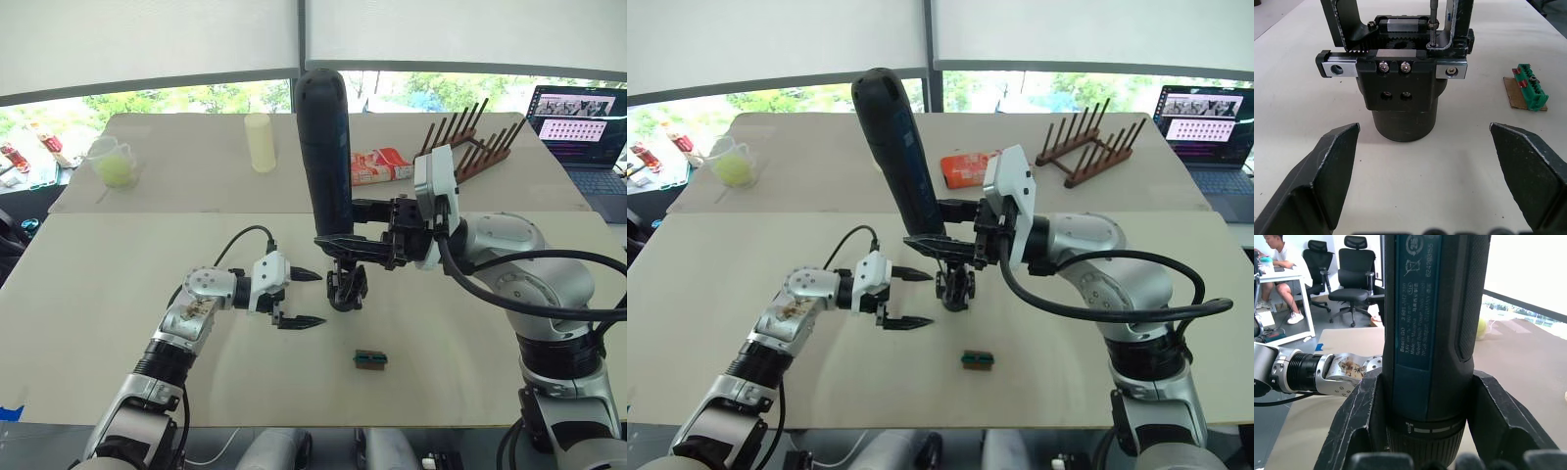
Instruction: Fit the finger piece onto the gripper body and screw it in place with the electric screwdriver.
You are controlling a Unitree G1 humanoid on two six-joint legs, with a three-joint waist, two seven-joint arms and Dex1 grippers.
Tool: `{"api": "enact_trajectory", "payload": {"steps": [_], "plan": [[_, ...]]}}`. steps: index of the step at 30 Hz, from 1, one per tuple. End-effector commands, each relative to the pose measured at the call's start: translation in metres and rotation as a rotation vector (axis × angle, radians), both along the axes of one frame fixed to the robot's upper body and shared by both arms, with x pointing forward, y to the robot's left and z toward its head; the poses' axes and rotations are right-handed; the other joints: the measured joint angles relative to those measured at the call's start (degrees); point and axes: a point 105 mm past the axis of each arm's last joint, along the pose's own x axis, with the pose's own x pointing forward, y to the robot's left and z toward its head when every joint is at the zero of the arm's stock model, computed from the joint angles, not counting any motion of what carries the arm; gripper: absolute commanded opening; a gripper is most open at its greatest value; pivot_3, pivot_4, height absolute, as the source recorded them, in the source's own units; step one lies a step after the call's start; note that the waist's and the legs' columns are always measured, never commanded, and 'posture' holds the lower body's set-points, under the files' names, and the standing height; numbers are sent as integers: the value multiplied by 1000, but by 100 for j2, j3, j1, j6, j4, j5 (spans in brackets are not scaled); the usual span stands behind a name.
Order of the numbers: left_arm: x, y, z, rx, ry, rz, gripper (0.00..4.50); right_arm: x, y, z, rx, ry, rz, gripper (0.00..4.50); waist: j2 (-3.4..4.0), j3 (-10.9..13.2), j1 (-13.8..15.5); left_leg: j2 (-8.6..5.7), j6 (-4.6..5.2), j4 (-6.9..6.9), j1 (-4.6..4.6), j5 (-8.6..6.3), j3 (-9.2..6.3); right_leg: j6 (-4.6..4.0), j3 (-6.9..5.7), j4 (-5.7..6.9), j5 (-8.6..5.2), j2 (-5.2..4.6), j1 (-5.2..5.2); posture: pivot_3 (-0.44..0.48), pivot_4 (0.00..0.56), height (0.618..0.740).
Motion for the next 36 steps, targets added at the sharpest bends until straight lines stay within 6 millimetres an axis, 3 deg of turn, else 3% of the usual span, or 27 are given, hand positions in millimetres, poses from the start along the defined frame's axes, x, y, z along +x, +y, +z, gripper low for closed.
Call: {"api": "enact_trajectory", "payload": {"steps": [1,11,36], "plan": [[2,-3,10,-20,-44,-11,4500,-7,-3,18,32,-80,8,1914,0,0,0,0,0,0,0,0,0,0,0,0,0,0,0,0,150,740],[4,-4,11,-22,-45,-10,4500,-6,-1,24,52,-82,13,1914,0,0,-2,0,0,1,0,0,0,0,0,0,0,0,0,0,150,740],[3,-4,10,-22,-50,-12,4500,-9,0,20,33,-77,16,1914,0,0,-1,0,0,3,-1,0,0,0,0,0,0,0,-1,0,150,740]]}}
